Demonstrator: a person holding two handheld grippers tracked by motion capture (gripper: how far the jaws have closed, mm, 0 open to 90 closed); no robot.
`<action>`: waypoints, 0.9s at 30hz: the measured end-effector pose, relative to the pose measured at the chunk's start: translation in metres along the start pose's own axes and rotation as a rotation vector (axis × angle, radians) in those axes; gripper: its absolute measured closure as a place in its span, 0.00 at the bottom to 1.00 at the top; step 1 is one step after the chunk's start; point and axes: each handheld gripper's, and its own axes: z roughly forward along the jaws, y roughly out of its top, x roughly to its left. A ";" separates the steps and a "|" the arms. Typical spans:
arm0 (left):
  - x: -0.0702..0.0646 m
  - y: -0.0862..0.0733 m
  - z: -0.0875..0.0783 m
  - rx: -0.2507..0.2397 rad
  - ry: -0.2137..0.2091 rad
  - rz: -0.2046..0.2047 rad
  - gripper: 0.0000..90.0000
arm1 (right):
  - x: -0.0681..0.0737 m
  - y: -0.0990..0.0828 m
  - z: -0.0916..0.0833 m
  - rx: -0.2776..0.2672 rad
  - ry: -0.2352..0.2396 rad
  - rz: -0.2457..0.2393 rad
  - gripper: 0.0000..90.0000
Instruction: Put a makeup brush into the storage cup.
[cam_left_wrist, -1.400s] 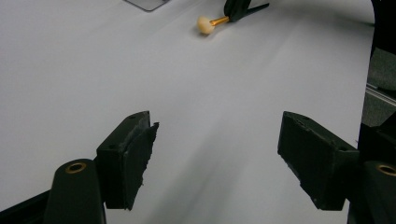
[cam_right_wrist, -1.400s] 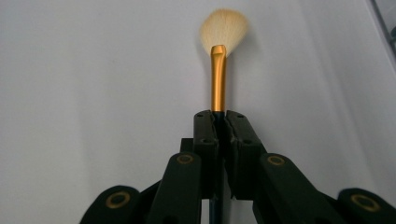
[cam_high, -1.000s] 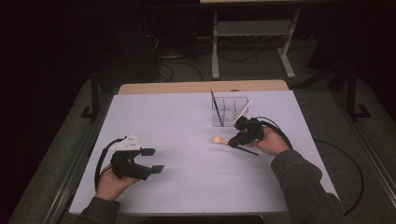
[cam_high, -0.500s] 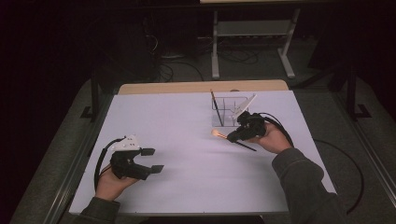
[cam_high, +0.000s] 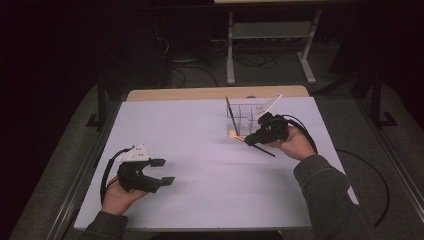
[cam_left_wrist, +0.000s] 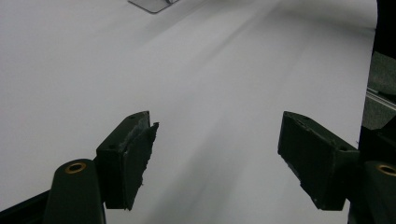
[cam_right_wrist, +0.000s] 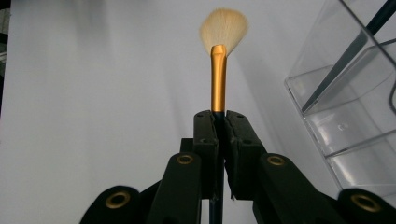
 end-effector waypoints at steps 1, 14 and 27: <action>0.000 0.000 0.000 0.000 0.000 0.000 0.28 | 0.000 0.000 -0.001 0.001 0.000 0.003 0.92; 0.000 0.000 0.000 0.000 0.000 0.001 0.28 | -0.001 0.012 -0.013 -0.034 -0.018 -0.001 0.92; 0.001 -0.001 -0.001 -0.006 0.000 -0.006 0.28 | -0.004 0.021 -0.018 -0.056 -0.022 0.000 0.92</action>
